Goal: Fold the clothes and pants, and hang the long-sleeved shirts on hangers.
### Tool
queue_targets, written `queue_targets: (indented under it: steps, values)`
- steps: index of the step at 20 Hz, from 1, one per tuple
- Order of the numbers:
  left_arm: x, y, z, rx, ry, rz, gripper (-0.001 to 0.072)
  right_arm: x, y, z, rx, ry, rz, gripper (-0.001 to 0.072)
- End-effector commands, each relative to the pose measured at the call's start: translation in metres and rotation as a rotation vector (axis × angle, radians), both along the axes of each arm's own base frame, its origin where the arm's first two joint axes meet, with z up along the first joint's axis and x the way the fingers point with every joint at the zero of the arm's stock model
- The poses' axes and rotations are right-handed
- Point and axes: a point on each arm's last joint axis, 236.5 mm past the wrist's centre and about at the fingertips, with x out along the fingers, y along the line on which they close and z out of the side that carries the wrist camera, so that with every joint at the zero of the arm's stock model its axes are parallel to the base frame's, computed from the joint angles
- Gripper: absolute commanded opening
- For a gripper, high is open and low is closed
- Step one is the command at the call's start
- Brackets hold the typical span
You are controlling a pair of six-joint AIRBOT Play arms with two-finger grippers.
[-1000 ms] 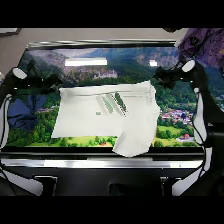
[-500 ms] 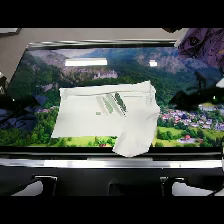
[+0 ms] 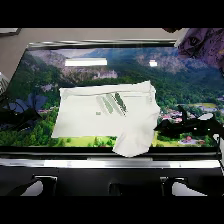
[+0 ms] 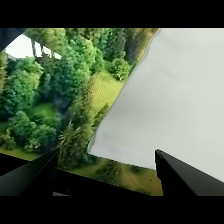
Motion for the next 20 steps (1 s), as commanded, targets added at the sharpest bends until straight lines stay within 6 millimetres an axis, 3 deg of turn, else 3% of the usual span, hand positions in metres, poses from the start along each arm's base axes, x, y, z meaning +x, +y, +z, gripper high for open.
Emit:
queue_targets:
  steps: [1, 6, 7, 9, 12, 20]
  values:
    - [-0.002, 0.0, -0.001, -0.001, 0.004, 0.0, 0.0657, -0.002, 0.011, -0.015, 0.054, -0.002, -0.031, 0.0488]
    - [-0.017, -0.006, -0.003, -0.047, 0.072, 0.028, 0.0657, -0.001, 0.02, -0.02, 0.113, 0.023, -0.044, 0.0453]
    - [-0.02, -0.005, -0.006, -0.058, 0.075, 0.034, 0.0657, -0.001, 0.02, -0.02, 0.117, 0.023, -0.048, 0.0361]
    - [-0.024, -0.003, -0.017, -0.108, 0.066, 0.048, 0.0657, 0.0, 0.021, -0.019, 0.123, 0.02, -0.05, 0.0319]
    - [-0.034, -0.014, -0.034, -0.264, 0.017, 0.03, 0.0657, 0.001, 0.021, -0.019, 0.124, 0.016, -0.049, 0.0045]
    - [-0.06, -0.037, -0.072, -0.42, 0.005, -0.013, 0.0657, 0.002, 0.022, -0.018, 0.134, 0.038, -0.079, 0.0036]
